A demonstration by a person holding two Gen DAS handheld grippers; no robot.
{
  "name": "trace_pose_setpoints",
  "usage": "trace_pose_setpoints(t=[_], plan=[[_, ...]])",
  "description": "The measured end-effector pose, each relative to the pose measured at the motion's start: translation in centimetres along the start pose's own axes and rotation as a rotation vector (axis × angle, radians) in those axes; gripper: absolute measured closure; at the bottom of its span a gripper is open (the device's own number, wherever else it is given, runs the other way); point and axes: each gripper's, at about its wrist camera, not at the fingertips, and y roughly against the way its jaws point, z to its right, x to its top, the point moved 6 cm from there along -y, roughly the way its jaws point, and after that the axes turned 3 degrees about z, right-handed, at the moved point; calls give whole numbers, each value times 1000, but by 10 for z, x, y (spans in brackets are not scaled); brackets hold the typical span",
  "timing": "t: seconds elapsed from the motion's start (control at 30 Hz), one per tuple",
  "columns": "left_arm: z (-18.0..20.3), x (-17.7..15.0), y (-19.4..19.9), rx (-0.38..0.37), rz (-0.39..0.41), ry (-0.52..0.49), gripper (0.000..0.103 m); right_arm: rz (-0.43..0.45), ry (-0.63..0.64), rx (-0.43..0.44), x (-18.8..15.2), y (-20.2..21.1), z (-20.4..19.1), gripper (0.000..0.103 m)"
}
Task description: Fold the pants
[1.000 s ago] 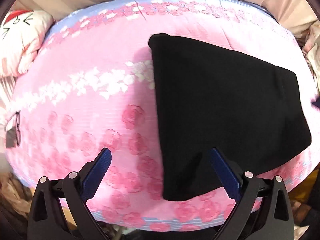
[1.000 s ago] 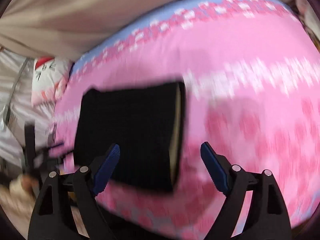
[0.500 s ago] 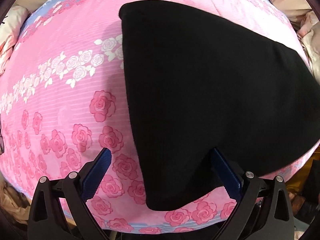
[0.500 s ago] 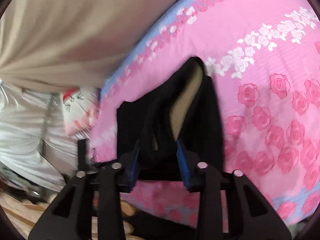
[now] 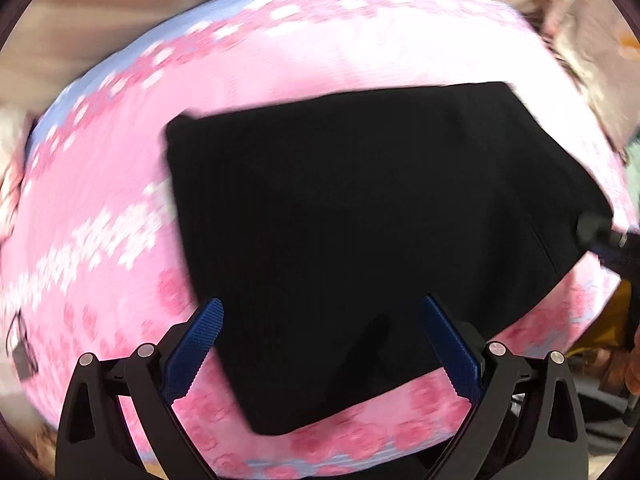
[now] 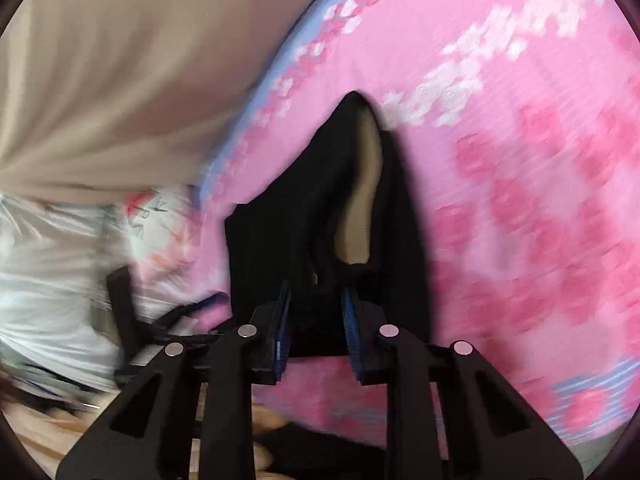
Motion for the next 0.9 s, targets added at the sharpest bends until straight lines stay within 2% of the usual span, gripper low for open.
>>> trace_pose_setpoints(t=[0.07,0.1,0.13,0.2,0.27,0.37,0.43,0.63,0.7,0.77,0.8,0.83,0.9], plan=[[12,4,-6,34,-9,-57,5,-48,69,-74,-13,-2,7,80],[18,3,-16,65,-24,-92,5,-30,111,-108,-18,6,4,74],[19,2,-23,83,-41,-107,5,2,168,-149,-23,16,-1,70],[19,1,-29,104,-50,-121,5,113,410,-268,-41,41,-23,70],[17,5,-23,88,-33,-104,5,145,598,-313,-60,46,-45,70],[5,11,-20,80,-35,-50,5,116,808,-397,-81,24,-60,71],[-14,9,-19,60,-41,-13,5,119,868,-399,-84,6,-61,71],[-31,16,-21,80,-63,-20,5,161,862,-386,-67,-8,-62,72],[-34,16,-23,86,-68,-30,5,121,817,-373,-60,-25,-54,73],[-30,12,-24,91,-75,-39,5,104,756,-320,-54,-26,-51,72],[-30,12,-25,92,-77,-47,5,72,690,-292,-46,-21,-49,79],[-31,10,-25,94,-80,-54,5,55,657,-276,-44,-16,-48,102],[-29,8,-27,102,-85,-74,5,37,605,-214,-43,4,-49,101]])
